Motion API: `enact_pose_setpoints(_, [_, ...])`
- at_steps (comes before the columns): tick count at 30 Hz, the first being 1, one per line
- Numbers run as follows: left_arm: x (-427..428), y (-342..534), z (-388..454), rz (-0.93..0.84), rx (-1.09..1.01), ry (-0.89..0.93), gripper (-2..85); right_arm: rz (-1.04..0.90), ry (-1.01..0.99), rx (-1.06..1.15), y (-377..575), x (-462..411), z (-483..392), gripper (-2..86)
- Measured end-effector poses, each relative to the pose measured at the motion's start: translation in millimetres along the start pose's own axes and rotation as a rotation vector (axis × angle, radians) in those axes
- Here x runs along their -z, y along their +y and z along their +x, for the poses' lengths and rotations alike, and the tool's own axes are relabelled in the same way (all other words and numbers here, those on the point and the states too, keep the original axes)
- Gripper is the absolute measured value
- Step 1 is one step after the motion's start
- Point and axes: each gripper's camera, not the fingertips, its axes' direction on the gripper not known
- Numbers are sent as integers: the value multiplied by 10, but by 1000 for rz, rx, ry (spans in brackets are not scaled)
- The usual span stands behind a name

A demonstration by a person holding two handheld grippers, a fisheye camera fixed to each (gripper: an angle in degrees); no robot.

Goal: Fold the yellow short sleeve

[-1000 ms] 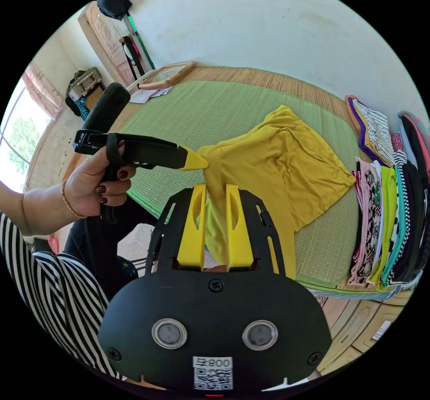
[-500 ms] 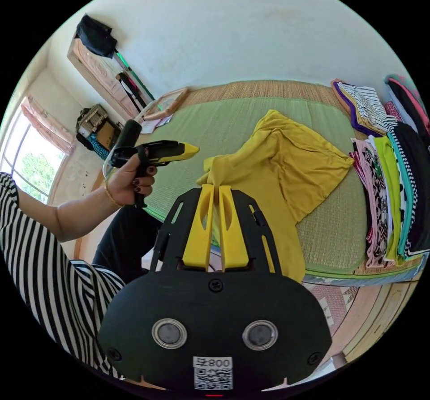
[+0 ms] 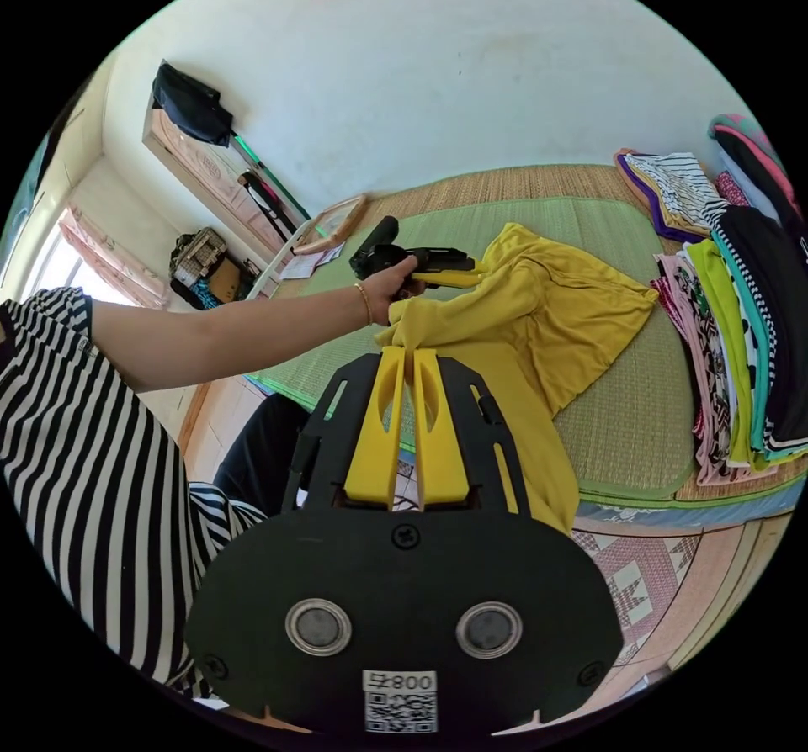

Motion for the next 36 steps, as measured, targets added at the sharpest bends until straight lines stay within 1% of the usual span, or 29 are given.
enact_pose_setpoints(5, [-117, 45, -510, -51, 37, -43, 57, 13, -26, -15, 181, 181, 247, 13])
enact_pose_setpoints(9, [-27, 287, -823, -28, 35, -23, 20, 12, -29, -23, 353, 330, 441, 13])
enact_pose_setpoints(12, [193, 588, -1035, 10, 5, 4, 11, 16, -30, -29, 494, 475, 563, 13])
enact_pose_setpoints(18, [963, 1433, -1432, 134, -60, 90, 5, 38, 18, -19, 781, 898, 696, 14])
enact_pose_setpoints(20, [1355, 1873, -1603, 194, -87, 150, 5, 56, 43, -11, 876, 1072, 707, 13])
enact_pose_setpoints(24, [2018, 2677, -1831, 305, -134, 211, 4, 132, 87, 4, 1114, 1554, 711, 14])
enact_pose_setpoints(26, [2484, 3273, -1906, 385, -193, 237, 4, 174, 109, 15, 1209, 1774, 688, 13])
enact_pose_setpoints(30, [3163, 4205, -1906, 498, -311, 233, 4, 298, 102, 85, 1424, 2292, 532, 13])
enact_pose_setpoints(32, [3587, 4847, -1854, 572, -411, 224, 3, 359, 94, 127, 1510, 2519, 433, 12])
enact_pose_setpoints(36, [4159, 5799, -1725, 685, -570, 181, 3, 475, 88, 245, 1691, 3000, 157, 12])
